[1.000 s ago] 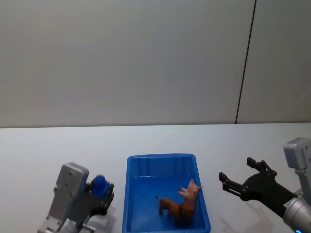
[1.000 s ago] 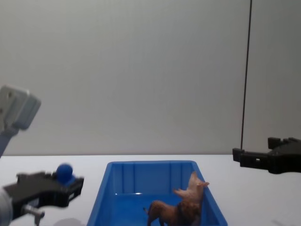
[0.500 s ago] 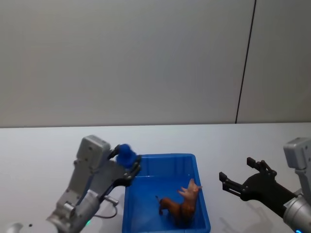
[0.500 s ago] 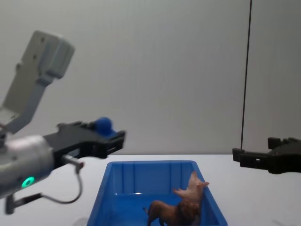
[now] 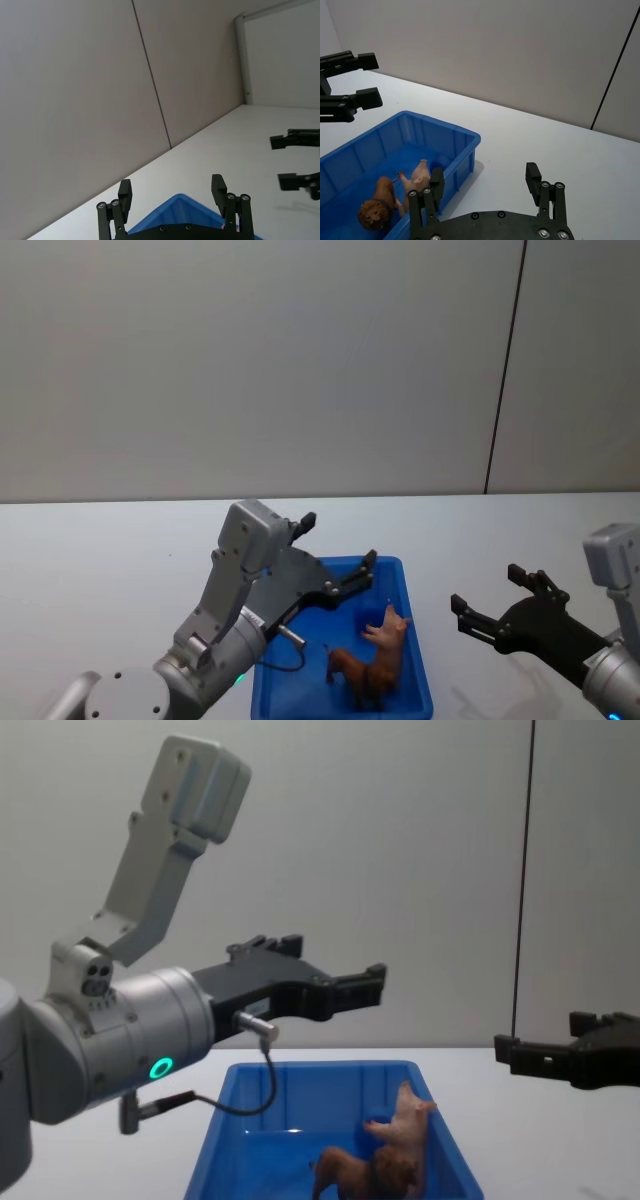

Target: Pick up the two dolls from the table and place them into the box.

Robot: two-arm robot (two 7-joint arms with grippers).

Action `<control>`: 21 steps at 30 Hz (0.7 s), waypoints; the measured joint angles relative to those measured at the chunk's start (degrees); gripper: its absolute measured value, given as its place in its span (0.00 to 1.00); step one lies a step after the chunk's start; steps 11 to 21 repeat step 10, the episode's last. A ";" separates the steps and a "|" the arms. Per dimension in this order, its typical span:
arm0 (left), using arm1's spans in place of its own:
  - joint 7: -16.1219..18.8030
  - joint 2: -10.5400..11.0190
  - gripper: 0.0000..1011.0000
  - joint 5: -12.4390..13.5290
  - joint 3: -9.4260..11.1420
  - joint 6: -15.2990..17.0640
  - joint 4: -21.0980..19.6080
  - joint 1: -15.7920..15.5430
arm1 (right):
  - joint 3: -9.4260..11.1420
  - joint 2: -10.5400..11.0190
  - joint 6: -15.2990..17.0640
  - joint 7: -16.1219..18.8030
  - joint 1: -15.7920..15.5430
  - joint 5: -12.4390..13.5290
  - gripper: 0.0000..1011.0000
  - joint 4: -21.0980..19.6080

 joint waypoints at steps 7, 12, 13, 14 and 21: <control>-1.85 -0.50 0.99 -1.02 0.37 -1.57 -0.32 -0.12 | 0.00 0.00 0.00 0.00 0.00 0.00 0.99 0.00; -2.22 -0.59 0.99 -1.21 0.45 -1.86 -0.46 -0.13 | 0.00 0.00 0.00 0.00 0.00 0.00 0.99 0.00; -2.22 -0.59 0.99 -1.21 0.45 -1.86 -0.46 -0.13 | 0.00 0.00 0.00 0.00 0.00 0.00 0.99 0.00; -2.22 -0.59 0.99 -1.21 0.45 -1.86 -0.46 -0.13 | 0.00 0.00 0.00 0.00 0.00 0.00 0.99 0.00; -2.22 -0.59 0.99 -1.21 0.45 -1.86 -0.46 -0.13 | 0.00 0.00 0.00 0.00 0.00 0.00 0.99 0.00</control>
